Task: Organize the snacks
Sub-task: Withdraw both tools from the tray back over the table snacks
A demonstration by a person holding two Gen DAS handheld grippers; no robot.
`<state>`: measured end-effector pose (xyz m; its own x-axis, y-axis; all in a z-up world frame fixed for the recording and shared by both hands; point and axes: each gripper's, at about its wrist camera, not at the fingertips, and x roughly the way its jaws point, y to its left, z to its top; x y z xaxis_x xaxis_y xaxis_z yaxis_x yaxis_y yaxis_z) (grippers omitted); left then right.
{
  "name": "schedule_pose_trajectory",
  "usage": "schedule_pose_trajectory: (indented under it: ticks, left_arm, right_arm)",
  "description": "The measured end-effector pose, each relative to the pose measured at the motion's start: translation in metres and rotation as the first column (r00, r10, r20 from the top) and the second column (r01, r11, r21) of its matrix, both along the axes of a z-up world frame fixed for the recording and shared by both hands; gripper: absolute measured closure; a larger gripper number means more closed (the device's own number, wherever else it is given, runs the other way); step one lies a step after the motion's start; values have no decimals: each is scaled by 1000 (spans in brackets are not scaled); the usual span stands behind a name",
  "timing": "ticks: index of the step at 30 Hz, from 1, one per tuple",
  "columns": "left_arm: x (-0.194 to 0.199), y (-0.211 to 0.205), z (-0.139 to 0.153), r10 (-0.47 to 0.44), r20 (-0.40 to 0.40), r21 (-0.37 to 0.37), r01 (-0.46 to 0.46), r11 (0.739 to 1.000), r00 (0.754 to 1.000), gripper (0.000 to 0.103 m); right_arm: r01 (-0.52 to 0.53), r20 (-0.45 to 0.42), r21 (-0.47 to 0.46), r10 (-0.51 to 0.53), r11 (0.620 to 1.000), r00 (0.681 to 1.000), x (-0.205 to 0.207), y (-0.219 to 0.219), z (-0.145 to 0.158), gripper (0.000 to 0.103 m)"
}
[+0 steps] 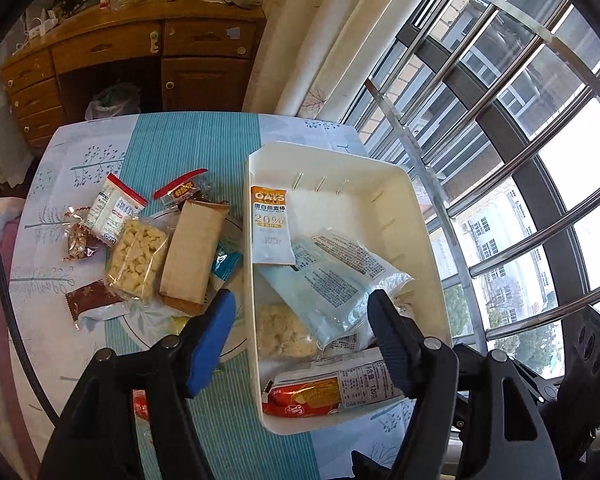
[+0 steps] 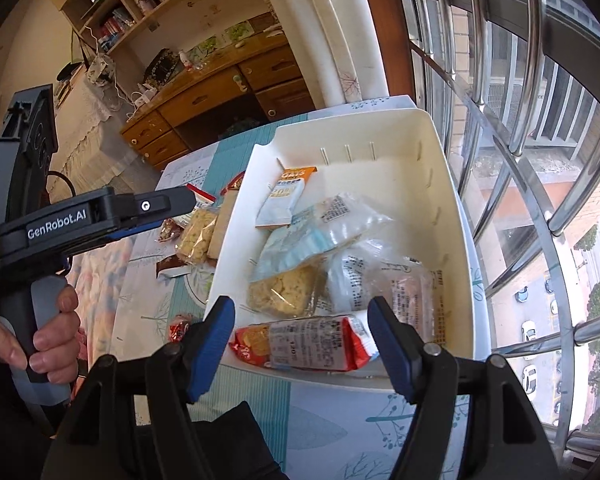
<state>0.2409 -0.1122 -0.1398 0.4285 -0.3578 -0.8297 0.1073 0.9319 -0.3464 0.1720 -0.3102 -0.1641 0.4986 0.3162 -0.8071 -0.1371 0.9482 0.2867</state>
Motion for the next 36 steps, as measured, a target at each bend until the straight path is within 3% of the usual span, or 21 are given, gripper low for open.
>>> schedule_pose_trajectory:
  ticks: [24, 36]
  left_arm:
    - [-29, 120, 19, -83, 3, 63, 83, 995, 997, 31]
    - [-24, 171, 6, -147, -23, 149, 149, 978, 989, 27]
  right_arm:
    - [114, 26, 87, -117, 990, 993, -22, 107, 9, 34]
    - [182, 6, 142, -184, 973, 983, -27, 161, -12, 34]
